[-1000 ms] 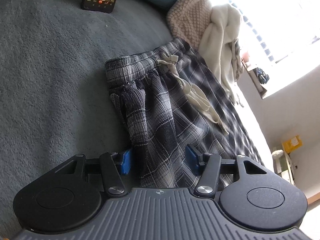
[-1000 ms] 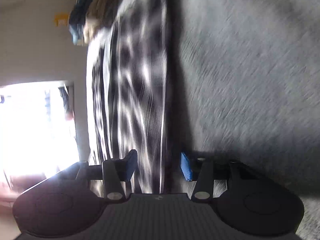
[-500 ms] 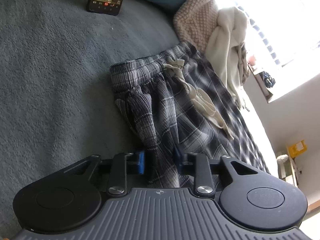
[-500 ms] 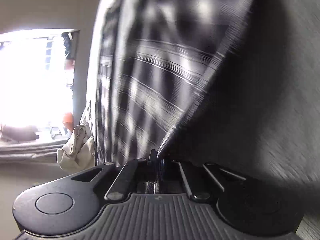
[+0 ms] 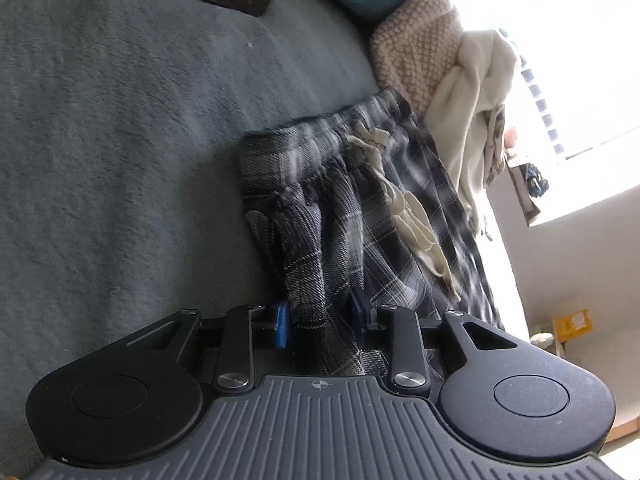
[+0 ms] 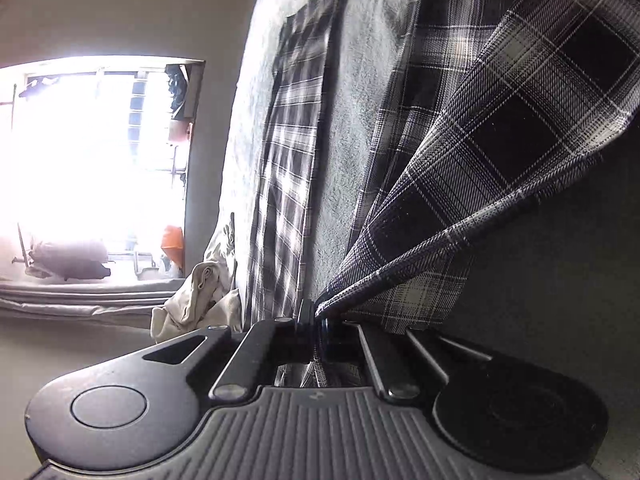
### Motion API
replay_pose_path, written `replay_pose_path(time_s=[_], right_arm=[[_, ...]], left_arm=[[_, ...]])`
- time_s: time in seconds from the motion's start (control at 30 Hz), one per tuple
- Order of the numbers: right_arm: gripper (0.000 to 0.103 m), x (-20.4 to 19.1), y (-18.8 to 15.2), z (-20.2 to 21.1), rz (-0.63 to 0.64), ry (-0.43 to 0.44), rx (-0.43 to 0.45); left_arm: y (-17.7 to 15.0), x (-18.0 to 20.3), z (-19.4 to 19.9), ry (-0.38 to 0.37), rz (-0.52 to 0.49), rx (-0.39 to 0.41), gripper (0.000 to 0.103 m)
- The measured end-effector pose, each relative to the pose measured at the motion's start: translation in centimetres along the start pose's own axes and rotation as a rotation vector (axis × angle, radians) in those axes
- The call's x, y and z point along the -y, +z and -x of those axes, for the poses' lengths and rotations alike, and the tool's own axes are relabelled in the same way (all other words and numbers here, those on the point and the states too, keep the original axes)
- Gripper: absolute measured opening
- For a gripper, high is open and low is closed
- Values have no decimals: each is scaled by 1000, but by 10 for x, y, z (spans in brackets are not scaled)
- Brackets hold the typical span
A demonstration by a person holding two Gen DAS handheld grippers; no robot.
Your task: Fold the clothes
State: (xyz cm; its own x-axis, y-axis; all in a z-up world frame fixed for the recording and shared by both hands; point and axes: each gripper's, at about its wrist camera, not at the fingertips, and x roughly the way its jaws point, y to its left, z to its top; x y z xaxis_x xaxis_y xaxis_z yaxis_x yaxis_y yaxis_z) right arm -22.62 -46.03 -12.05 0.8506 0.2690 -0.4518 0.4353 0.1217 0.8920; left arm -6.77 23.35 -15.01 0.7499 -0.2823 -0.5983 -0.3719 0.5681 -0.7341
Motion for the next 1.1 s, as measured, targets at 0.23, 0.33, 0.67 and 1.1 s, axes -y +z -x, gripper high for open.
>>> replay_pose_path(time_s=[0.23,0.33,0.67,1.1], right_arm=[[3,10,5,-4,-37,-11,-15],[3,13,3,-9,-44,-15,-24],[3,19,-5,-11,-78,0,-11],[4,7,-10,-10,-47,-6,45]], left_arm=[[8,-16,16,-44,16,46,57],[14,-18,7,-69,29,60,64],[7,-8,-1,-148,-65,-57,67],[3,-3,10,-47,-31,-14,22]])
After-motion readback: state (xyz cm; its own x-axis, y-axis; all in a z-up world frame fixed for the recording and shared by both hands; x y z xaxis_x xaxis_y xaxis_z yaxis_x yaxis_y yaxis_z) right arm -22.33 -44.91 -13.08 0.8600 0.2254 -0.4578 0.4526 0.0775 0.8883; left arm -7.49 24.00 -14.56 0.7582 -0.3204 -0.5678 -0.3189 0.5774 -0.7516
